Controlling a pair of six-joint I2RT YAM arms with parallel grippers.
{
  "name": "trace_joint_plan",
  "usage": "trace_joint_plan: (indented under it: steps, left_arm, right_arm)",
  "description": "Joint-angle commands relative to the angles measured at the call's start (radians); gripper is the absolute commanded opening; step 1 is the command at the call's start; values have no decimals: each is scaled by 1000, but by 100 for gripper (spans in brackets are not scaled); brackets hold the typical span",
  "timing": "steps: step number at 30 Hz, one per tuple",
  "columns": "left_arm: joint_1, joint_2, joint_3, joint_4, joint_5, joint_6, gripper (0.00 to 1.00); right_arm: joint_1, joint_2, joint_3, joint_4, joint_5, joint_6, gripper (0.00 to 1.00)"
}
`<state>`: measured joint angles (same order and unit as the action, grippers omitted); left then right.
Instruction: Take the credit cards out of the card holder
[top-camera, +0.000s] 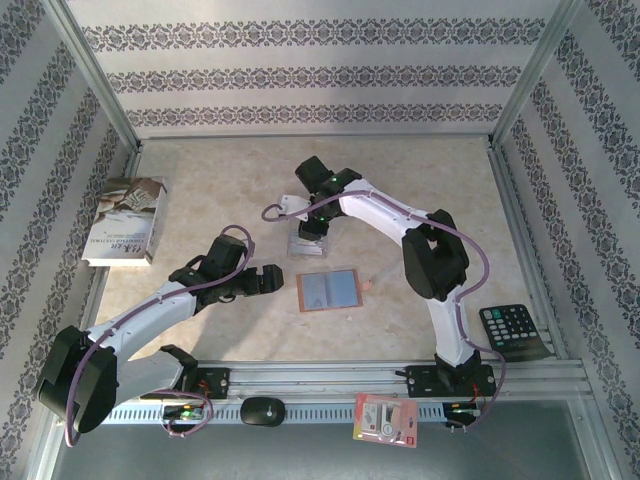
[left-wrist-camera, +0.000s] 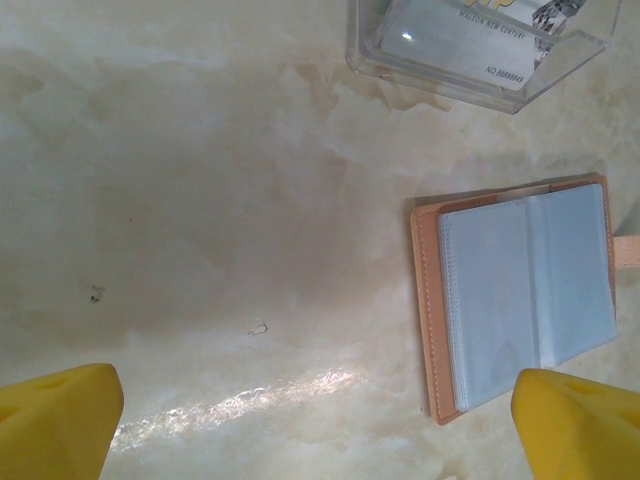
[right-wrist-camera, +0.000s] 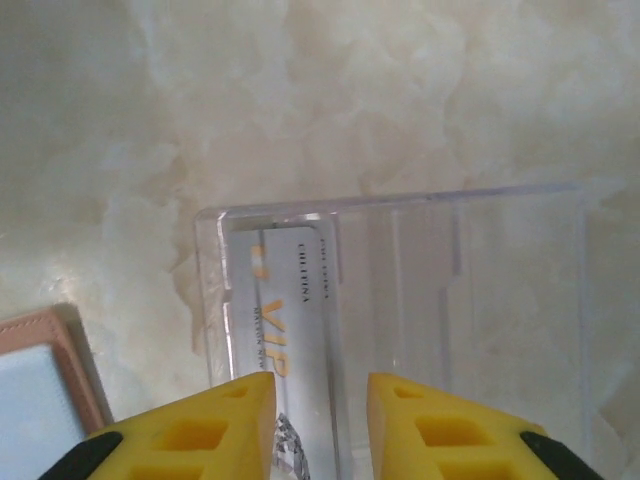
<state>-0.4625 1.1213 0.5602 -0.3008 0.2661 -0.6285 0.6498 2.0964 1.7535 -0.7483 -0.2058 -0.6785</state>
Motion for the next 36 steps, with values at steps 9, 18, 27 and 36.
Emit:
trace_joint_plan:
  steps: [9,18,27,36]
  left_arm:
    - [16,-124,-40,34,-71,-28,100]
    - [18,-228,-102,24,-131,-41,100]
    - [19,-290,-170,60,-118,-70,100]
    - [19,-315,-201,57,-103,-84,100]
  right_arm:
    - [19,-265,-207,385,-23,466,39]
    - [178,-450,-577,411,180,932,42]
    - [354,-383,-665,258,236,1014,42]
    - [380,-284,-618,216,298,979,42]
